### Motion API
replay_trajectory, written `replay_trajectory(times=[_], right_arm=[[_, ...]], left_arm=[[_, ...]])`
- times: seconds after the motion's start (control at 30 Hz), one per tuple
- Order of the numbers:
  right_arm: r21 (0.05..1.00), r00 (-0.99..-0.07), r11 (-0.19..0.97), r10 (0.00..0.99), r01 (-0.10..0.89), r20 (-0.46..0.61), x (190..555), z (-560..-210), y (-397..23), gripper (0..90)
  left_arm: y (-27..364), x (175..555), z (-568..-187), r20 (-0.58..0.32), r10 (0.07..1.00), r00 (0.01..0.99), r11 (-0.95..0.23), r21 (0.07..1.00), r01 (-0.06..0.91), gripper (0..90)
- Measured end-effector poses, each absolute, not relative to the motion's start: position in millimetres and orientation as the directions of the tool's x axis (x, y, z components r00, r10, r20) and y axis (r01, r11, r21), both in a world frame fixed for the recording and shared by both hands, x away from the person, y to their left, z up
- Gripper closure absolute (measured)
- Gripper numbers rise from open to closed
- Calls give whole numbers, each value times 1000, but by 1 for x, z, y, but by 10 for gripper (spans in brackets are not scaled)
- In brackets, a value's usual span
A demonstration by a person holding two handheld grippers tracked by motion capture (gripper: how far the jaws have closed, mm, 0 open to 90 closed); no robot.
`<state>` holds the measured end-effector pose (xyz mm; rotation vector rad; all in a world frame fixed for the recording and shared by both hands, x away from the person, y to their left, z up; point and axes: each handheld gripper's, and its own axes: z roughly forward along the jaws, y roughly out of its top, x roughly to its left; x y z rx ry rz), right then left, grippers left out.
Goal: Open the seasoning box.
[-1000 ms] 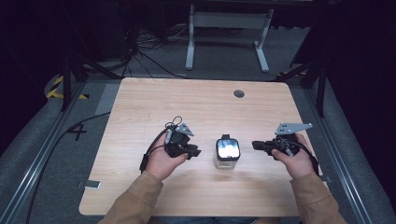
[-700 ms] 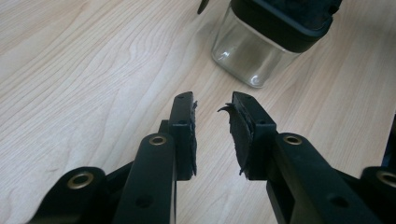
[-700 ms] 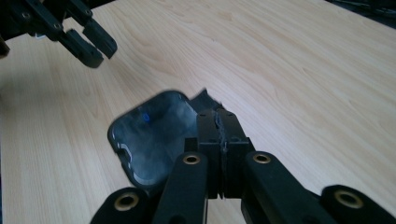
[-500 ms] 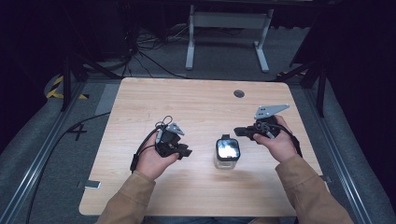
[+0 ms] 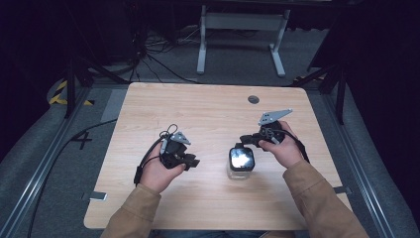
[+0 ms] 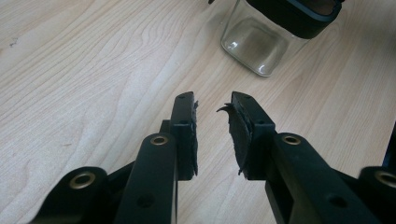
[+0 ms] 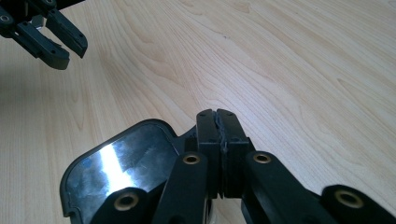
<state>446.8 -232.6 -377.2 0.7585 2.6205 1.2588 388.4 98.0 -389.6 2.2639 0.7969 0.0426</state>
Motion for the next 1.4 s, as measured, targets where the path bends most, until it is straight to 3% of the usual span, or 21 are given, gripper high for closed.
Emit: replay_trajectory(times=[0.6, 0.9, 1.4], right_arm=[[751, -871, 532, 479, 391, 114, 447, -379, -231, 899], [761, -870, 536, 487, 365, 74, 449, -377, -230, 893], [746, -861, 525, 492, 410, 127, 453, -377, -233, 900]], left_arm=[[97, 388, -389, -196, 553, 810, -546, 648, 530, 718], [96, 387, -390, -202, 554, 808, -541, 650, 534, 718], [96, 387, -389, -195, 549, 813, -551, 647, 527, 716]])
